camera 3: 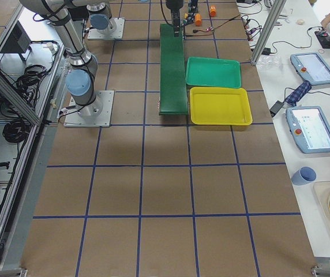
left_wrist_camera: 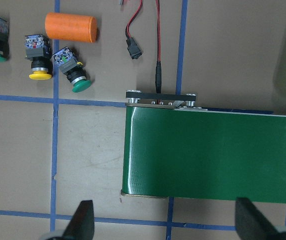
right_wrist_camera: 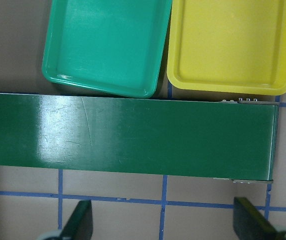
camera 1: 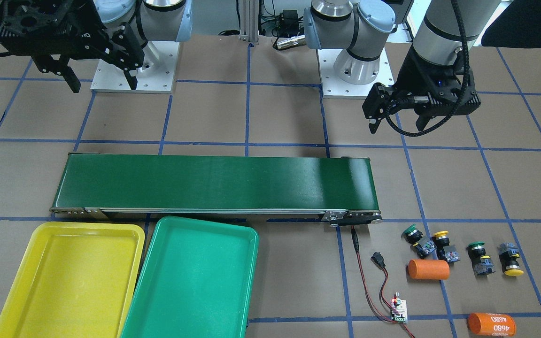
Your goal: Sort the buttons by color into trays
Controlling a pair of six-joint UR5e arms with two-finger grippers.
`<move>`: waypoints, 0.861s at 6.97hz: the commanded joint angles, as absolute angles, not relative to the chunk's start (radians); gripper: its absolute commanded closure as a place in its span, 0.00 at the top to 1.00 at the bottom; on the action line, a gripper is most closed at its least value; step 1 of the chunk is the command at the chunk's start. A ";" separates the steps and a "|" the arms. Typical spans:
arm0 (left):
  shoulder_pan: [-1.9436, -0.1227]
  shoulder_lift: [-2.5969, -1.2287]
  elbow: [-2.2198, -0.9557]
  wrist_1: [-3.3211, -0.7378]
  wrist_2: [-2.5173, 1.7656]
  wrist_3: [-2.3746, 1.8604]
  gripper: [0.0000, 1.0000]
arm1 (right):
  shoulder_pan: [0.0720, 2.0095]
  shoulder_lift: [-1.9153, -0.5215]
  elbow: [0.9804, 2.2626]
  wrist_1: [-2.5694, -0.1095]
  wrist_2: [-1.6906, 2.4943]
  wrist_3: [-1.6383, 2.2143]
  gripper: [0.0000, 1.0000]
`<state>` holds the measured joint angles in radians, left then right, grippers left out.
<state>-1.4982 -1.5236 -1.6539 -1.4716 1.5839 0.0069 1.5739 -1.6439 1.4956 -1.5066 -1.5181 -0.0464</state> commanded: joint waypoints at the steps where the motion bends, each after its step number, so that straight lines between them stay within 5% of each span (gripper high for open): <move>1: -1.497 -1.528 -1.655 -1.473 1.585 0.011 1.00 | 1.574 -1.644 1.500 -1.526 -1.523 -0.046 1.00; 6: -1.488 -1.532 -1.657 -1.463 1.595 0.011 1.00 | 1.574 -1.646 1.513 -1.531 -1.522 -0.043 1.00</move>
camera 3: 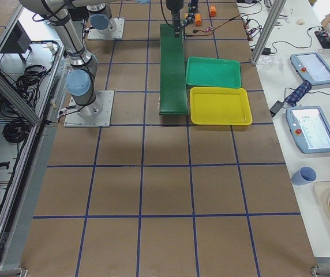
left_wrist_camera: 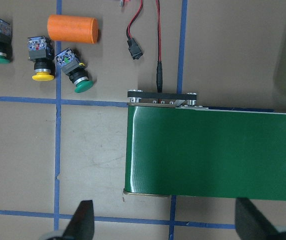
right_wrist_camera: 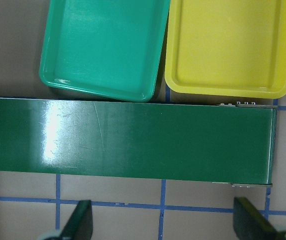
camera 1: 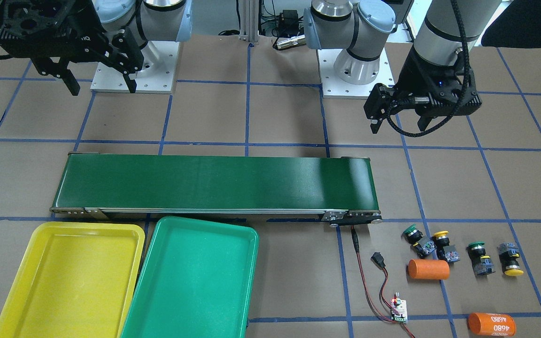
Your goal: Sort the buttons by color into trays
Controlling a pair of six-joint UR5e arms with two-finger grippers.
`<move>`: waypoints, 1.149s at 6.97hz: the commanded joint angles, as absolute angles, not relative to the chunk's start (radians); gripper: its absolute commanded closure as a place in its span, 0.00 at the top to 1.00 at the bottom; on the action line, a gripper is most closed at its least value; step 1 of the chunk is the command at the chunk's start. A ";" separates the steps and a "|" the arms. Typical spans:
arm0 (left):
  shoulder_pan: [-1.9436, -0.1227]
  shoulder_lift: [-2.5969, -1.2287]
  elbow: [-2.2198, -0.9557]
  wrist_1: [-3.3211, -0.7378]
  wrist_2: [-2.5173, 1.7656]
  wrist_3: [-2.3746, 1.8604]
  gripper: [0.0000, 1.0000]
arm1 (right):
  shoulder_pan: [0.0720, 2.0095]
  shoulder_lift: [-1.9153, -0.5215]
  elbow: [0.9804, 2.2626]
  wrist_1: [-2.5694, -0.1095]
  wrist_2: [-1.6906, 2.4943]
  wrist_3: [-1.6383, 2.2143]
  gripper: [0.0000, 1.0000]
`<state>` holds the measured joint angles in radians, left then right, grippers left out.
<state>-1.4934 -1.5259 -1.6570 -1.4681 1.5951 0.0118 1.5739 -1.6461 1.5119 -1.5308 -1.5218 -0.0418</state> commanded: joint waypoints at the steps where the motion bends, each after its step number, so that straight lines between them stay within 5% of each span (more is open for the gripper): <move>1: -1.476 -1.537 -1.658 -1.460 1.597 0.014 1.00 | 1.574 -1.646 1.513 -1.531 -1.520 -0.043 1.00; 5: -1.330 -1.684 -1.615 -1.327 1.606 0.179 1.00 | 1.572 -1.649 1.514 -1.525 -1.517 -0.051 1.00; 8: -1.270 -1.897 -1.381 -1.305 1.595 0.326 1.00 | 1.572 -1.651 1.514 -1.522 -1.516 -0.051 1.00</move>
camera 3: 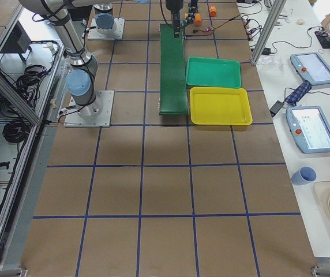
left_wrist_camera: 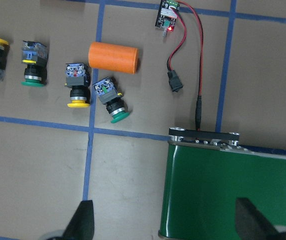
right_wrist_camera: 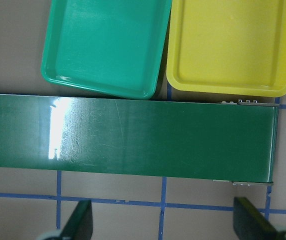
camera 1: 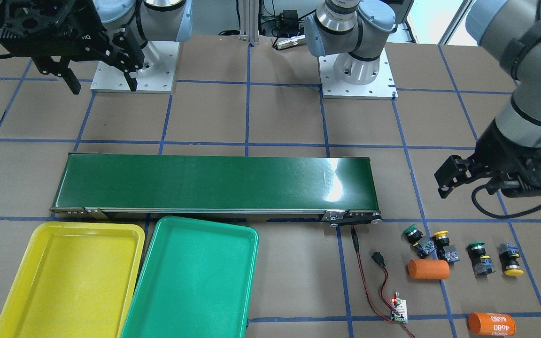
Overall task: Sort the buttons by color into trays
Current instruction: 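Reach the left gripper to the orange cylinder and grasp it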
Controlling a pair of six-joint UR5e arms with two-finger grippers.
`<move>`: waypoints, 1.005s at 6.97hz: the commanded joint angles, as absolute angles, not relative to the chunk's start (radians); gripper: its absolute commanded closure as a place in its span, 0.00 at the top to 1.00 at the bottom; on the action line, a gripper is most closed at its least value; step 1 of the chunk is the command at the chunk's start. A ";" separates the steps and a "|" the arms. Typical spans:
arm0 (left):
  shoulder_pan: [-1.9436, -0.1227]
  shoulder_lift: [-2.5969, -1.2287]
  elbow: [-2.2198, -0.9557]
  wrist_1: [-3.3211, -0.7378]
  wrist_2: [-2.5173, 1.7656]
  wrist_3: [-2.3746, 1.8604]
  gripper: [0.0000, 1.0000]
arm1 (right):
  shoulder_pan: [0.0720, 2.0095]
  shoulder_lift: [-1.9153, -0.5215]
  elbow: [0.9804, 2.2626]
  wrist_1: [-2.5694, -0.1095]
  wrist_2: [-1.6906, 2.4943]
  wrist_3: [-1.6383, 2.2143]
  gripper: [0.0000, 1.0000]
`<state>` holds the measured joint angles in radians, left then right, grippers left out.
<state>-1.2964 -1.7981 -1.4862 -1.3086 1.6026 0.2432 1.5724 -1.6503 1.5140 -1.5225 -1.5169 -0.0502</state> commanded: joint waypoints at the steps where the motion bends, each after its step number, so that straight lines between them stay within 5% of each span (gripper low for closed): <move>1: -1.249 -1.969 -1.315 -1.304 1.592 0.333 1.00 | 1.572 -1.651 1.514 -1.522 -1.516 -0.051 1.00; 7: -1.195 -2.408 -0.984 -1.184 1.569 0.403 1.00 | 1.572 -1.651 1.514 -1.517 -1.513 -0.051 1.00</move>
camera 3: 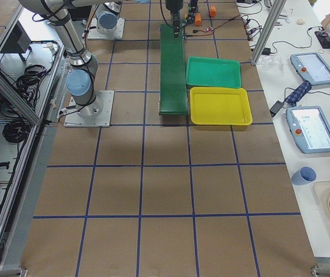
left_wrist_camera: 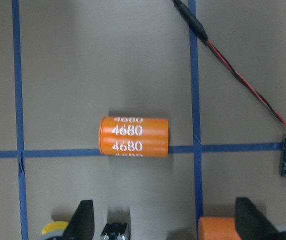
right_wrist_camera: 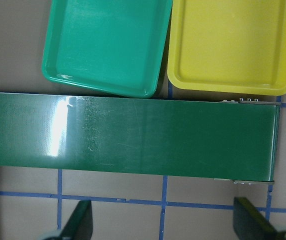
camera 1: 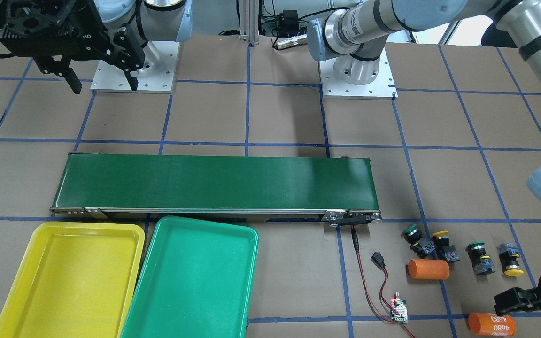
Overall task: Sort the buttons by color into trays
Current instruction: 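Reach the left gripper to the orange cylinder and grasp it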
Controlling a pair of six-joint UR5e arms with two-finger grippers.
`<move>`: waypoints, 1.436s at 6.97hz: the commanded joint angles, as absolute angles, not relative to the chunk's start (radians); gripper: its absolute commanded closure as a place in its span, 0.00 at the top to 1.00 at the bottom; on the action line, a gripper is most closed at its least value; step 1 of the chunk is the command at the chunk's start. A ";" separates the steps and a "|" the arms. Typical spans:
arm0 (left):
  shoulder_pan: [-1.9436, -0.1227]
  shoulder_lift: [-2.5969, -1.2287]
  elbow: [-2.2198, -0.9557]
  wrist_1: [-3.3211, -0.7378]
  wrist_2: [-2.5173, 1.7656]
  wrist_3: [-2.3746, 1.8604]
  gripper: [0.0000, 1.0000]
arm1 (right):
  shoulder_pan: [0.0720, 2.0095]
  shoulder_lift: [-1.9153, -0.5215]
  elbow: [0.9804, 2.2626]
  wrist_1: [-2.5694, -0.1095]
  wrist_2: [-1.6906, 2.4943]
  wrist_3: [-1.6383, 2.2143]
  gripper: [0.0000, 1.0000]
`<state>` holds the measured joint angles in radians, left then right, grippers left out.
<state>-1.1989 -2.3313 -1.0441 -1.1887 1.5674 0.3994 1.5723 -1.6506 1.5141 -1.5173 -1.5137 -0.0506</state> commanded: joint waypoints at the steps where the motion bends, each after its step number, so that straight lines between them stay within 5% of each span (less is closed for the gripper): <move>1: -1.180 -2.446 -0.959 -1.186 1.566 0.411 1.00 | 1.574 -1.651 1.514 -1.517 -1.513 -0.052 1.00; 10: -1.170 -2.519 -0.917 -1.209 1.488 0.476 1.00 | 1.572 -1.655 1.528 -1.516 -1.511 -0.052 1.00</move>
